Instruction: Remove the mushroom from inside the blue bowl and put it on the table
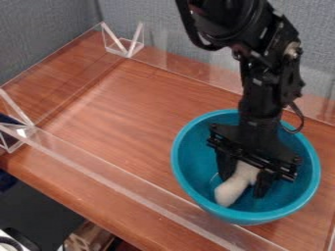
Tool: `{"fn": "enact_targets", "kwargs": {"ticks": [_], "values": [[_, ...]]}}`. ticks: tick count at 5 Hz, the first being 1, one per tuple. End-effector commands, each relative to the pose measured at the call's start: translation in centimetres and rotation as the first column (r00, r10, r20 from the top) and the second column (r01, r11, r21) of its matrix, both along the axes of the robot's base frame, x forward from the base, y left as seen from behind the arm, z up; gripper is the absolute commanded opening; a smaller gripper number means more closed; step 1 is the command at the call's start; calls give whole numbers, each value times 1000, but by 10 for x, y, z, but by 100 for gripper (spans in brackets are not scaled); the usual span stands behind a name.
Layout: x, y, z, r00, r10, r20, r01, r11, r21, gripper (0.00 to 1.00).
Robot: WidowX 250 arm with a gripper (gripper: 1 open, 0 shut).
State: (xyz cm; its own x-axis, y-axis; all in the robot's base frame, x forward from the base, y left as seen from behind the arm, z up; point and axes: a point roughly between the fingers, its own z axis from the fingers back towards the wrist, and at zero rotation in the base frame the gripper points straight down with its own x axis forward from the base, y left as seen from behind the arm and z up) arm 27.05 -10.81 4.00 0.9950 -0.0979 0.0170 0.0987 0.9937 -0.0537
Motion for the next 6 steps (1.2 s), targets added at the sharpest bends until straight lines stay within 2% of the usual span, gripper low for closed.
{"fn": "enact_targets", "kwargs": {"ticks": [1, 3, 4, 5, 6], "values": [[11, 2, 17, 999, 7, 52, -7, 1000, -14, 0], [13, 5, 38, 996, -9, 84, 9, 1000, -6, 0], [20, 15, 73, 989, -1, 149, 2, 1000, -3, 0], [27, 38, 111, 977, 35, 213, -34, 999, -9, 0], [41, 82, 131, 967, 103, 234, -104, 995, -8, 0]]}}
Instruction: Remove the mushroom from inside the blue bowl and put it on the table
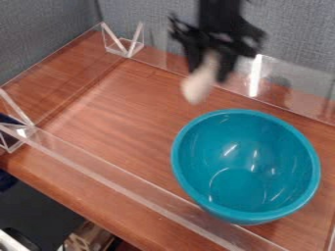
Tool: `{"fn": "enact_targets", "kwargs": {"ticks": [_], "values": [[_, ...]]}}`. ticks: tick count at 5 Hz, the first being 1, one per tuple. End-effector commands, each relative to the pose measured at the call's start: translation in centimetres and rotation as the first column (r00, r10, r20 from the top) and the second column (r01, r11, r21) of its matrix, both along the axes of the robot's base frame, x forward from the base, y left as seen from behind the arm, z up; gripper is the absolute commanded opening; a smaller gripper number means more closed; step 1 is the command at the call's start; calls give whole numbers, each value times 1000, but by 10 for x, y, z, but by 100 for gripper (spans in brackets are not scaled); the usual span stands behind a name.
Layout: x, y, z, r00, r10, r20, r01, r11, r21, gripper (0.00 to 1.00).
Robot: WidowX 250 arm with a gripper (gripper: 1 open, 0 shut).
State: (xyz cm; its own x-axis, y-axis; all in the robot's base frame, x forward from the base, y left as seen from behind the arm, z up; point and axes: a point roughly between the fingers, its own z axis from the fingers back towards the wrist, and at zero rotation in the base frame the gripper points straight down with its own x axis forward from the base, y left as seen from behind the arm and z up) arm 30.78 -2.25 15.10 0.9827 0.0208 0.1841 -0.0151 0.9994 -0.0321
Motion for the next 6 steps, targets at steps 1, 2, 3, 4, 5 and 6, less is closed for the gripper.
{"fn": "enact_targets", "kwargs": {"ticks": [1, 2, 3, 4, 5, 6], "values": [[12, 38, 10, 999, 23, 43, -23, 1000, 18, 0], [19, 49, -5, 999, 22, 31, -23, 999, 29, 0], [26, 51, -13, 999, 6, 37, -8, 999, 46, 0], [35, 55, -16, 999, -2, 46, -1, 998, 57, 0], [42, 56, -23, 999, -11, 49, 8, 998, 63, 0], [48, 56, -29, 998, -18, 52, 14, 998, 68, 0]]}}
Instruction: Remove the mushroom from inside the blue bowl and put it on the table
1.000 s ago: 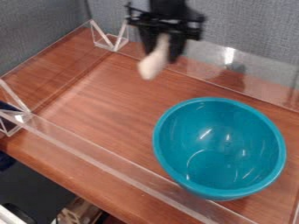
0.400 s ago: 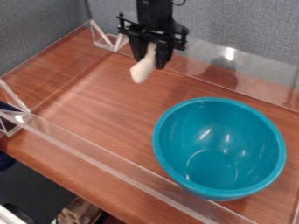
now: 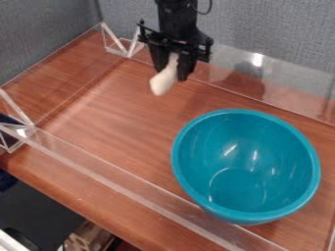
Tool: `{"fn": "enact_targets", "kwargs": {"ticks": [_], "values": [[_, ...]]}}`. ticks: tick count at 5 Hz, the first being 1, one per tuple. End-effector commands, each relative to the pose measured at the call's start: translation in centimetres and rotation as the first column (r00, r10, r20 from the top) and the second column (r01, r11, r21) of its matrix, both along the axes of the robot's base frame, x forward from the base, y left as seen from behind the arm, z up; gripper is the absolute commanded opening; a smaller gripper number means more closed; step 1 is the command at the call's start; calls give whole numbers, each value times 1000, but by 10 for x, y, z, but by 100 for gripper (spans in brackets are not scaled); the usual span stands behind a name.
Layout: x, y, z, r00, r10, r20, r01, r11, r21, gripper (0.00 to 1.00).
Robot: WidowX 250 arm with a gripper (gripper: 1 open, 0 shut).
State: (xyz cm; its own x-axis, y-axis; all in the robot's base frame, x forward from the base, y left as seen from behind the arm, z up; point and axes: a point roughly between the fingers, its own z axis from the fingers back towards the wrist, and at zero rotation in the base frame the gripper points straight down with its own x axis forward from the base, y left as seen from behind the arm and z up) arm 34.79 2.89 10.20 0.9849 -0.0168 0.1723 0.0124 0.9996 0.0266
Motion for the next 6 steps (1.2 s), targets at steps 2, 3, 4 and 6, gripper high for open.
{"fn": "enact_targets", "kwargs": {"ticks": [2, 3, 4, 6], "values": [[21, 3, 12, 997, -11, 81, 10, 1000, 12, 0], [27, 2, 8, 996, -22, 87, 21, 1000, 15, 0], [30, -1, 7, 995, -35, 96, 34, 999, 15, 0], [38, -5, 3, 992, -63, 110, 61, 998, 19, 0]]}}
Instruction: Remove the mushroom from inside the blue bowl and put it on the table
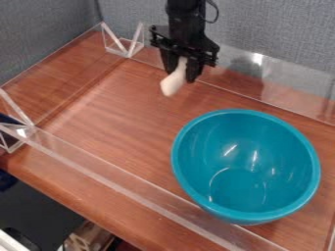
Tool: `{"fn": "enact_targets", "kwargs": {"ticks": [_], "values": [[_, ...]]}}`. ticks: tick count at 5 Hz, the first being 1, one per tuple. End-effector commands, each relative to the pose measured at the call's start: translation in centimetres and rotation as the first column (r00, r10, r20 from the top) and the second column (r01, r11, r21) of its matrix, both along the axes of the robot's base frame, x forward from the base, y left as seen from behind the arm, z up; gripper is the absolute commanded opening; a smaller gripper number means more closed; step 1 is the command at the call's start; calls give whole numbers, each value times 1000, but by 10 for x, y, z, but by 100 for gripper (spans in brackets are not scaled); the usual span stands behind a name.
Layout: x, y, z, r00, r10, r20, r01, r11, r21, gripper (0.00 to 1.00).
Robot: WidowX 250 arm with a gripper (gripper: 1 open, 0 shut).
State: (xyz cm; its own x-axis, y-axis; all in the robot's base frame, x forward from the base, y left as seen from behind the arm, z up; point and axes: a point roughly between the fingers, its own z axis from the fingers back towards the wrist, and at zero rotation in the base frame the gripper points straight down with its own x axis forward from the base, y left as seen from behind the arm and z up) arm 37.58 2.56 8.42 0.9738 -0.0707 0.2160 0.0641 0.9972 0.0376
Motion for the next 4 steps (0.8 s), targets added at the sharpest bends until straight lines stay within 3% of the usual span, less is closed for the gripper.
{"fn": "enact_targets", "kwargs": {"ticks": [1, 3, 4], "values": [[12, -2, 20, 997, -20, 74, 20, 1000, 7, 0], [-33, 34, 35, 996, 56, 63, -57, 998, 9, 0], [-51, 65, 23, 995, 91, 32, -92, 996, 15, 0]]}}
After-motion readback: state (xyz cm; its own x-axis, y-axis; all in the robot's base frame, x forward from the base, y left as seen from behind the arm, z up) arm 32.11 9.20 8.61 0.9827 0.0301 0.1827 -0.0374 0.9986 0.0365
